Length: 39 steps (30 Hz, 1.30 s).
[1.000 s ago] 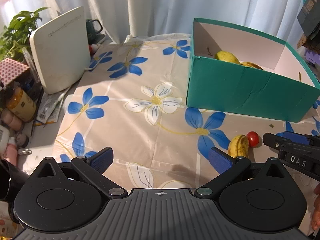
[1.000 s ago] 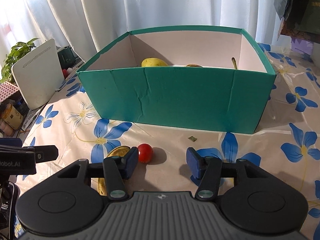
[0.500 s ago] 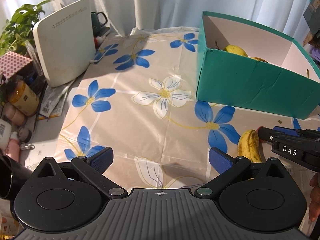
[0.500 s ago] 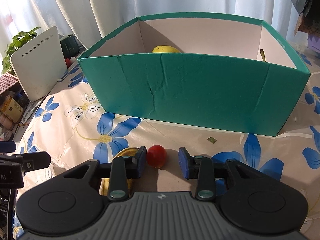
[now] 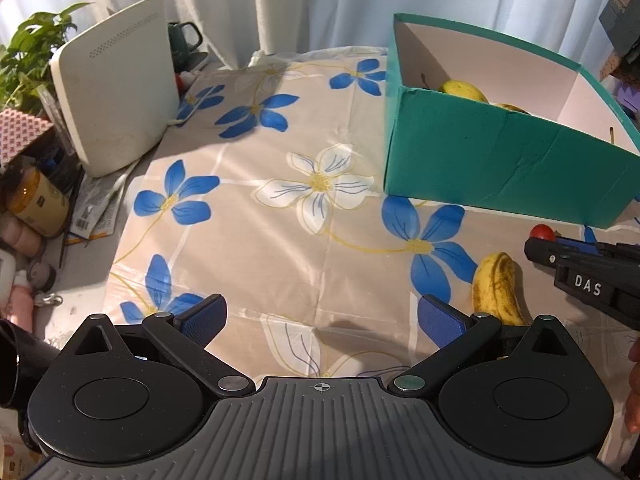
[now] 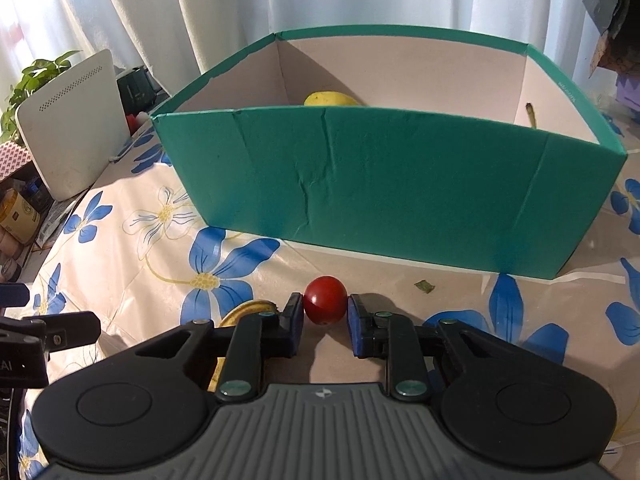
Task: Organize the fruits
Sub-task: 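Close the left gripper on the yellow banana while the right gripper holds the tomato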
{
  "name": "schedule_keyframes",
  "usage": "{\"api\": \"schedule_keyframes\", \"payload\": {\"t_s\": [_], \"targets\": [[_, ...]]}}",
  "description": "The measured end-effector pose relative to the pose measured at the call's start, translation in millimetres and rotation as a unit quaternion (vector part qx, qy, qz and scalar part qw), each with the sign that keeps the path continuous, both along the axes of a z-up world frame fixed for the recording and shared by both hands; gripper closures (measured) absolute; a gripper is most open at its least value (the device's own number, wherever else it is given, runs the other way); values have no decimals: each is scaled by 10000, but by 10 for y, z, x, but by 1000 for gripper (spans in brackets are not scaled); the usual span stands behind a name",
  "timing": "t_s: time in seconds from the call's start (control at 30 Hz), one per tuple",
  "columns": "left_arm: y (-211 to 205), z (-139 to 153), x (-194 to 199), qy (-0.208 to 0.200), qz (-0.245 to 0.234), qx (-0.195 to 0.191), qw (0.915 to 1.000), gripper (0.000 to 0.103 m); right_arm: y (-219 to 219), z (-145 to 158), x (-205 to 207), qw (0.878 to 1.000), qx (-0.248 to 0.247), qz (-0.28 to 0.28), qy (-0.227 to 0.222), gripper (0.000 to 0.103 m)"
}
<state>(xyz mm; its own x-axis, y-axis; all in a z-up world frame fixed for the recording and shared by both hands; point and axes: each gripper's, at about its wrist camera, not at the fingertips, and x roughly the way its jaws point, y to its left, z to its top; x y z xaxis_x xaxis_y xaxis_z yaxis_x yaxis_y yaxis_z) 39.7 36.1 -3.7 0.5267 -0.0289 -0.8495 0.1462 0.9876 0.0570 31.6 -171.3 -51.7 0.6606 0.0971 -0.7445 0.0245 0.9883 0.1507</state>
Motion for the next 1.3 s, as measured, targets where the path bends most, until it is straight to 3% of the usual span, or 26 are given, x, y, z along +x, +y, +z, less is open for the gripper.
{"api": "schedule_keyframes", "payload": {"t_s": [0.47,0.67,0.8,1.03,1.3], "targets": [[-612,-98,32,178,-383,307,9986,0,-301,533,-748,9953,153,-577,-764,80],[-774,-131,28,334,-526,38,9980,0,-418,564,-976,9930,178,-815,-842,80],[-878,-241,49,537,-404,168,9976,0,-516,576,-1090,9913,199,-935,-902,80],[-914,-343,81,736,-169,48,9971,0,-628,551,-1194,9902,262,-1030,-909,80],[-1047,-370,20,638,-159,184,9977,0,-694,514,-1217,9904,343,-1011,-878,80]]}}
